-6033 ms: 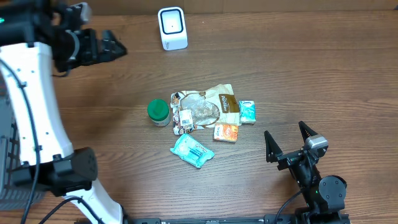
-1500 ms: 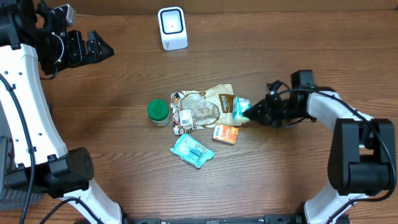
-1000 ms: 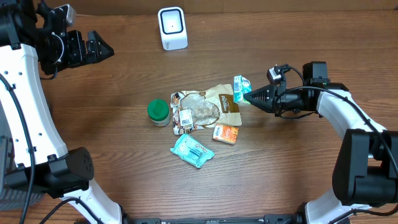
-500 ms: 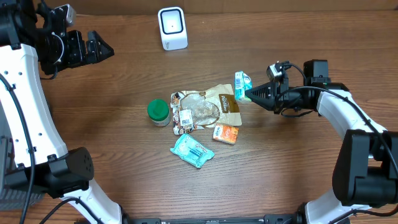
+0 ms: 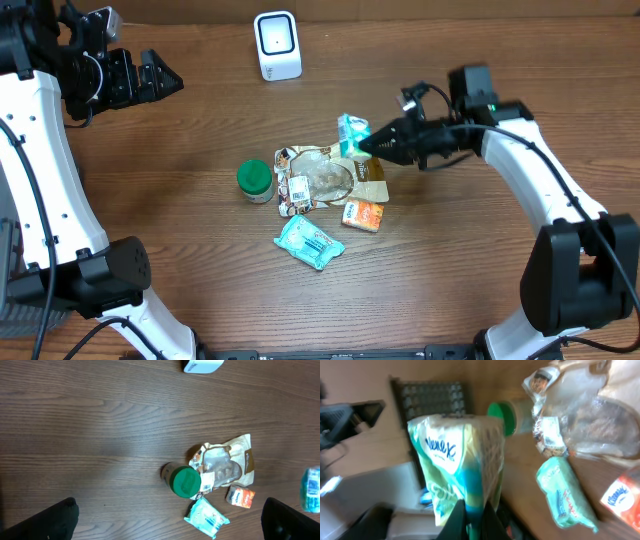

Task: Scan the item barcode
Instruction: 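Grasp the Kleenex pack with the right gripper and lift it, then hold the Kleenex pack in front of the scanner with the right gripper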

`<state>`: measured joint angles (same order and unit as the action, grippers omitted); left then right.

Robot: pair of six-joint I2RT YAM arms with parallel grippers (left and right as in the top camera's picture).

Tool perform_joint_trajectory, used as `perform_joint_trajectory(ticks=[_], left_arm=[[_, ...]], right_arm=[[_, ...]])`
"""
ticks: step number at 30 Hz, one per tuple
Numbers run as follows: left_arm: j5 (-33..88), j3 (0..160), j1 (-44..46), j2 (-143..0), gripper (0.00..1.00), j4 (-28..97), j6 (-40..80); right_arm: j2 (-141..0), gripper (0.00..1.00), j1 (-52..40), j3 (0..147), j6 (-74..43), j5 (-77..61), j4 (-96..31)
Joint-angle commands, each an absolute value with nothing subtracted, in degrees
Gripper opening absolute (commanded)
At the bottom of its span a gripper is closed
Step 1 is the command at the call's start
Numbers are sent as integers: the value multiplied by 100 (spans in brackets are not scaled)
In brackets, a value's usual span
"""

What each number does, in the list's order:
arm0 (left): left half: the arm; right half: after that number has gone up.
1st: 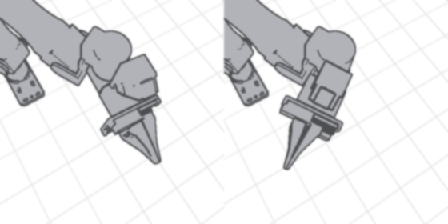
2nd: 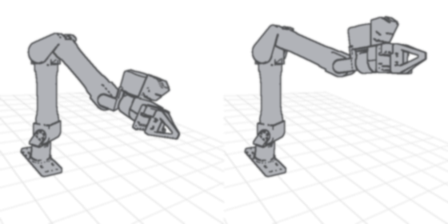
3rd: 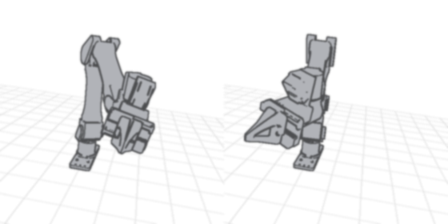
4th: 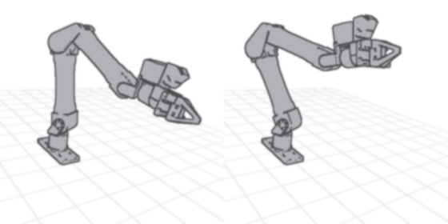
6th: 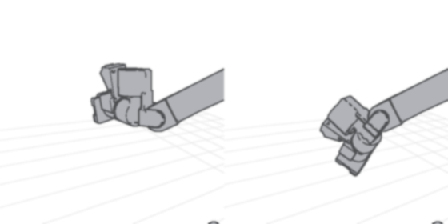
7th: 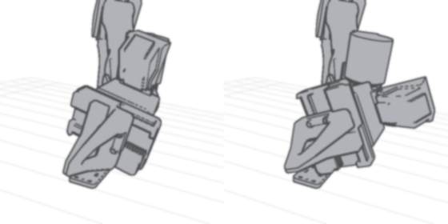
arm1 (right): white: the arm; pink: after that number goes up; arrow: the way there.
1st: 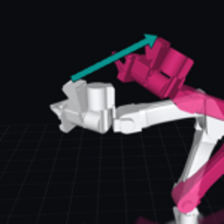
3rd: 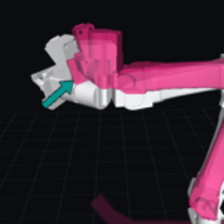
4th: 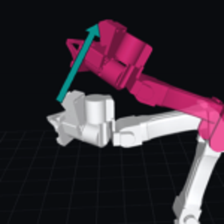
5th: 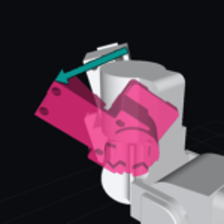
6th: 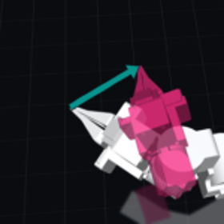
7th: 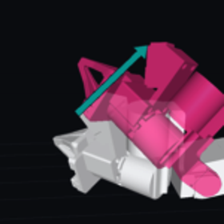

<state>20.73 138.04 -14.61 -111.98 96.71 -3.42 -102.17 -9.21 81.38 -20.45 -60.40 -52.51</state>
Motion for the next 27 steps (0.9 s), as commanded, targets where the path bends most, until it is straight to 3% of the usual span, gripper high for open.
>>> perform_joint_trajectory(ticks=[1, 14, 20, 27], left_arm=[[2036, 13858, -1413, -11144, 99, 9679, -451], [2036, 13858, -1413, -11144, 100, 9679, -451], [2036, 13858, -1393, -11144, 100, 9679, -451], [2034, 13858, -1396, -11144, 100, 9679, -451]], right_arm=[[-10221, 4, -1144, 9351, -1828, -4386, -5874], [-11994, 4, -1844, 14435, -1787, -1297, -7966], [-12665, 4, -2497, 14807, -1085, 1046, -6925], [-13655, 4, -3253, 14765, 786, 3874, -4827]])
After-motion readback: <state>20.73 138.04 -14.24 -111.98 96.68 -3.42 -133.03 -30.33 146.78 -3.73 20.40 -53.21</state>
